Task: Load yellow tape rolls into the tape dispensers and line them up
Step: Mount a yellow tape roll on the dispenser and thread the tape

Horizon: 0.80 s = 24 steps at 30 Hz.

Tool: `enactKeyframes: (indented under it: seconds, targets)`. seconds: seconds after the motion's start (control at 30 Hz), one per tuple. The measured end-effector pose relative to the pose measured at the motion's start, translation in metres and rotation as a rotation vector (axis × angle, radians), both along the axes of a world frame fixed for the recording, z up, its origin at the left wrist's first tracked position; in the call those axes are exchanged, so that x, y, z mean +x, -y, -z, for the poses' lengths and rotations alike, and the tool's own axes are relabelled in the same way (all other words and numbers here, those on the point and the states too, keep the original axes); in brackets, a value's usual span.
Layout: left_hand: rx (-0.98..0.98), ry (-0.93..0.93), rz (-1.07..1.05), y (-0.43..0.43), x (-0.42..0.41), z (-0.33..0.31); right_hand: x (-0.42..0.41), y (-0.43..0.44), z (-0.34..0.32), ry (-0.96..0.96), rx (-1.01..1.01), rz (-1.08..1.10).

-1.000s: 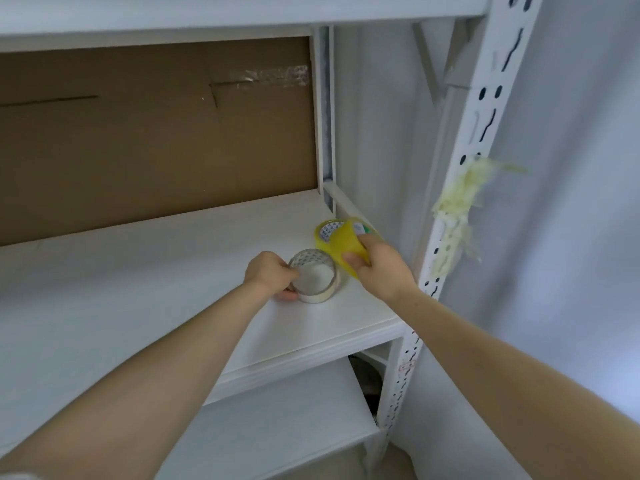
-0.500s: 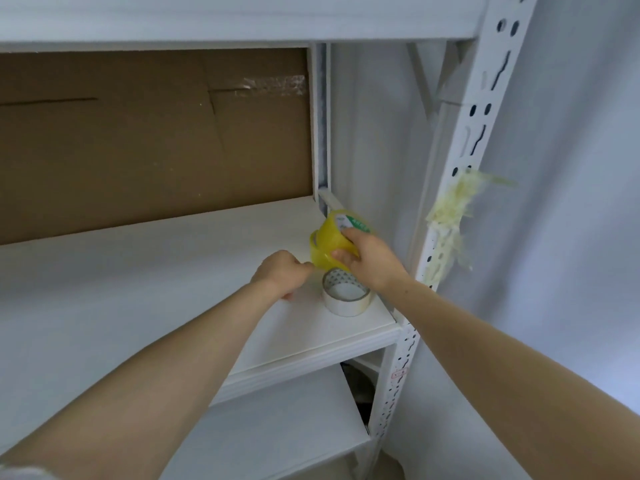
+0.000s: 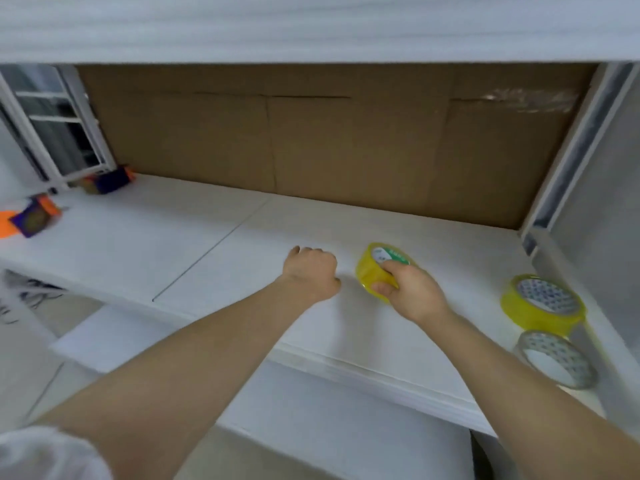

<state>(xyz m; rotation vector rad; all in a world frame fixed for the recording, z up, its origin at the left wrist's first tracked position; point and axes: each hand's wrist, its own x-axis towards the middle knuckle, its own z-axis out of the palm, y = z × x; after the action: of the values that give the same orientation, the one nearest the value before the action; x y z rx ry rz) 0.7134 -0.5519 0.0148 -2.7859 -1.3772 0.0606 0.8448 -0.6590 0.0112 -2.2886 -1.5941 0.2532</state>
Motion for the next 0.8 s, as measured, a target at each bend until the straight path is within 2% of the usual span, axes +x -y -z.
enactKeyframes:
  seconds: [0.23,0.6,0.8]
  targets:
    - [0.025,0.064,-0.159,-0.054,-0.11,-0.007,-0.094,-0.084,-0.009,0.06,0.005,-0.145]
    - [0.097,0.128,-0.418,-0.165,-0.369,-0.021,-0.338,-0.235,-0.019,0.056,0.147,-0.342]
    - [0.088,0.167,-0.562,-0.199,-0.48,-0.018,-0.434,-0.285,-0.022,0.083,0.194,-0.463]
